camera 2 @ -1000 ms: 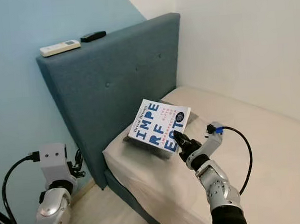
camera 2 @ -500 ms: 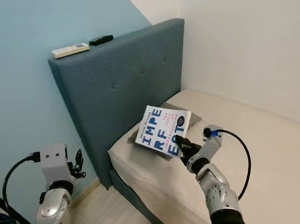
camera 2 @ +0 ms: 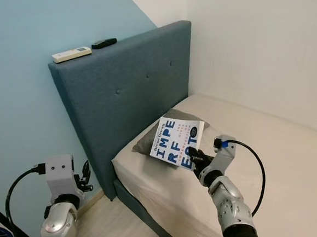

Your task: Clean up the room

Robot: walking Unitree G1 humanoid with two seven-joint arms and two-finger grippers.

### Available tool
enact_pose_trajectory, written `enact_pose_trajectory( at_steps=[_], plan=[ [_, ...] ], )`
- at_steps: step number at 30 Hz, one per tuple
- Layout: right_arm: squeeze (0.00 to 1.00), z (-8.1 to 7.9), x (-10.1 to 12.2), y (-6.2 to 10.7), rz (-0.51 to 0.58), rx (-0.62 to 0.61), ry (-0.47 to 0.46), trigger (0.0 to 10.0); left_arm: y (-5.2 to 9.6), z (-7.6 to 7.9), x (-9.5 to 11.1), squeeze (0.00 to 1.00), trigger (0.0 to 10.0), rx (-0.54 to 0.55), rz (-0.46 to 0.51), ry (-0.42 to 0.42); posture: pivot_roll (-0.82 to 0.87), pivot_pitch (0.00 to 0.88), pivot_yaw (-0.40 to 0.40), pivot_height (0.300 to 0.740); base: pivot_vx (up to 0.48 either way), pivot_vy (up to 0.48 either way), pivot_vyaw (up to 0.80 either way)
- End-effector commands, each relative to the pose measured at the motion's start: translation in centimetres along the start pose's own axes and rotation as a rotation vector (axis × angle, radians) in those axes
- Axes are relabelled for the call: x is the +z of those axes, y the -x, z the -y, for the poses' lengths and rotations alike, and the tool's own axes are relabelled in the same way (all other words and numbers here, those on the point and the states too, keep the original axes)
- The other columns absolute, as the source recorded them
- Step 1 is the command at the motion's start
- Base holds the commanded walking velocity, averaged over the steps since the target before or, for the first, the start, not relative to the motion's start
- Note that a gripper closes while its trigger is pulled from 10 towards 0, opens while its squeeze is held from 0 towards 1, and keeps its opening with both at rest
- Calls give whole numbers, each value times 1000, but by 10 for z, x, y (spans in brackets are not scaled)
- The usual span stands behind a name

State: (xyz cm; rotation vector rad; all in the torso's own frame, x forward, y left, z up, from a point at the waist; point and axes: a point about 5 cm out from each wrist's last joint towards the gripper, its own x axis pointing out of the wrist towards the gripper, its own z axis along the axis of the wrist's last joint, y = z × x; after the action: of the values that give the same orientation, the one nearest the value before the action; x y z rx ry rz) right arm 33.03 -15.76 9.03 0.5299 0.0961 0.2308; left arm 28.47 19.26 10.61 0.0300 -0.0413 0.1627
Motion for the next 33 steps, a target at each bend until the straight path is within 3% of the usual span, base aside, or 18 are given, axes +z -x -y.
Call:
enact_pose_trajectory(
  at_steps=[1,7,33],
  plan=[
    [0,1,3,-1,21,-4,16,10000,2,2,-5,0,10000,-9,-22,-5,6,78,-82,740,0,0,0],
    [0,2,2,-1,22,-13,22,10000,1,3,-5,0,10000,-11,-21,-3,6,77,-81,740,0,0,0],
    [0,8,3,2,35,-47,23,10000,-2,0,-3,0,10000,17,-3,5,0,80,-78,740,0,0,-800]
  ],
)
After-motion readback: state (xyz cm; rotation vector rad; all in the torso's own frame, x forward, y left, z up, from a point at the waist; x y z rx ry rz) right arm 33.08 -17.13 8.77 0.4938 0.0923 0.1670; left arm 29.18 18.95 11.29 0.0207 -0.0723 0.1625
